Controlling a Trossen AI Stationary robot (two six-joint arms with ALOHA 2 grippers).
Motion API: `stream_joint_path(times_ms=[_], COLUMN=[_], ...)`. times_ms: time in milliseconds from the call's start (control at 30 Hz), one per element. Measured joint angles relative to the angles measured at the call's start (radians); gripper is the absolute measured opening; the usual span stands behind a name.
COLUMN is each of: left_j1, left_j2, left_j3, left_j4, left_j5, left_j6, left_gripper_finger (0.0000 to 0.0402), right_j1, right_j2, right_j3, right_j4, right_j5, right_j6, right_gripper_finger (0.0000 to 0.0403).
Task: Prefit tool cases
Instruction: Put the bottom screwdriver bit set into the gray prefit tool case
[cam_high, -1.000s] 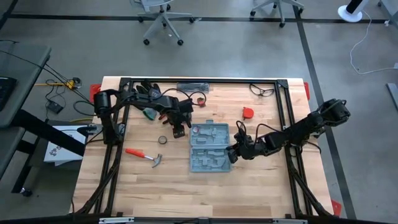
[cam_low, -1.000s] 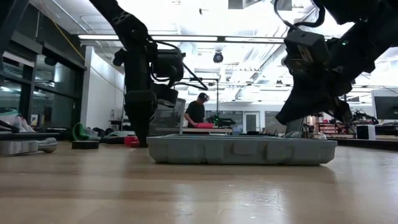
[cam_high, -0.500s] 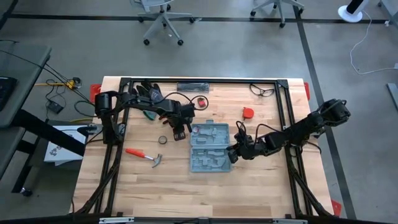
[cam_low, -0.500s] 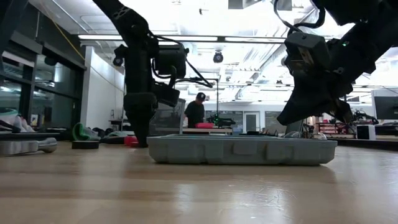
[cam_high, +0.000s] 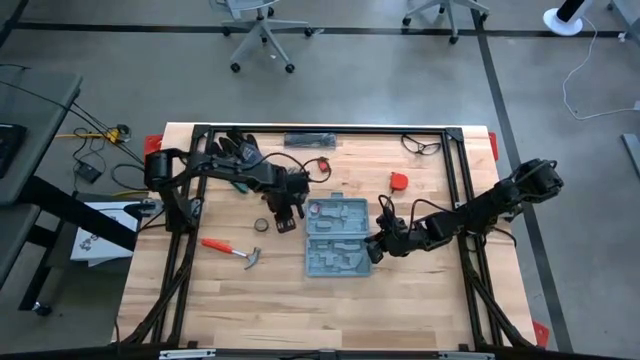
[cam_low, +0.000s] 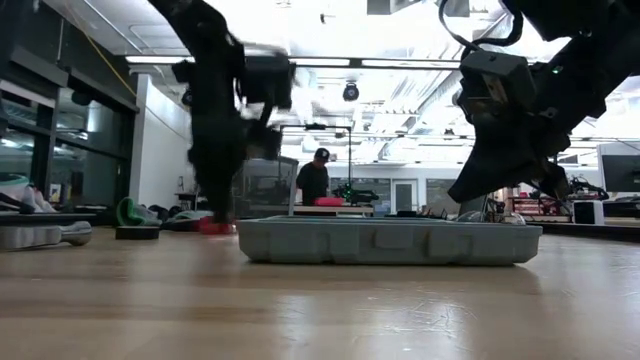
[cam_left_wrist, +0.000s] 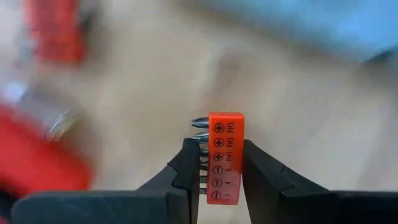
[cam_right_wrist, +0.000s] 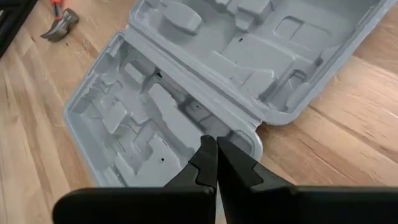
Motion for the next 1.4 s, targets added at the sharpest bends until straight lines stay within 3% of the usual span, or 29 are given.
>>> stream_joint_path(times_ms=[300,433,600,900,1167,1400], left_j1=[-0.215,-0.290,-0.315,-0.388,-0.417,-0.394], left_j2=[-0.036,-0.036,-0.020,0.083,0.087,0.092], left_j3=[0.005,0.005,0.007,0.007,0.009,0.010], left_j4=[0.280,0.439,0.552,0.555,0.563,0.746], left_j5=[-0.006,-0.085,-0.111,-0.072,-0.087,-0.096], left_j6=[-0.174,-0.200,-0.245,-0.250,-0.275,-0.259], left_gripper_finger=[0.0074,0.0074,0.0074,0.0074,0.0074,0.0074], right_j1=[0.000,0.000,0.000,0.000,0.000,0.000], right_j2=[0.000,0.000,0.000,0.000,0.000,0.000], right_j3=[0.000,0.000,0.000,0.000,0.000,0.000], right_j4=[0.000,0.000,0.000,-0.004,-0.004,-0.004], right_j5=[0.019,0.042,0.042,0.044,0.049,0.060], right_j6=[-0.002,-0.002,-0.002,-0.003,-0.005,-0.006], right_gripper_finger=[0.0000,0.0000,0.0000,0.0000,0.0000,0.0000])
